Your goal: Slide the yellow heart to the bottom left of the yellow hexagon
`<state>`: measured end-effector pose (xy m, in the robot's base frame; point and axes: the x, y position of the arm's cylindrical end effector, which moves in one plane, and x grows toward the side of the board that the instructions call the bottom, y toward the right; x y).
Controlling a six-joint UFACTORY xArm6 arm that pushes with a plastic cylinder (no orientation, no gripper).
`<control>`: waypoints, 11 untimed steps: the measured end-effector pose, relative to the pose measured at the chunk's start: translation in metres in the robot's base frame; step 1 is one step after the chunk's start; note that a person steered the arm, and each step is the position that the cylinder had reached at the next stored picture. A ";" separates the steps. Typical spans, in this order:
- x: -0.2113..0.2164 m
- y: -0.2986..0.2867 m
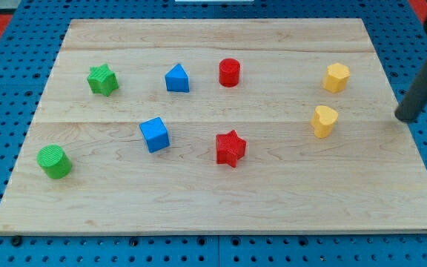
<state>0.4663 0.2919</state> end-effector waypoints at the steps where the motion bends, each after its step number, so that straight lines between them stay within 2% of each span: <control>1: 0.043 -0.045; 2: 0.048 -0.145; 3: 0.023 -0.194; 4: -0.009 -0.178; 5: -0.019 -0.155; 6: 0.020 -0.160; 7: 0.027 -0.134; 9: -0.044 -0.090; 10: -0.003 -0.094; 11: 0.022 -0.139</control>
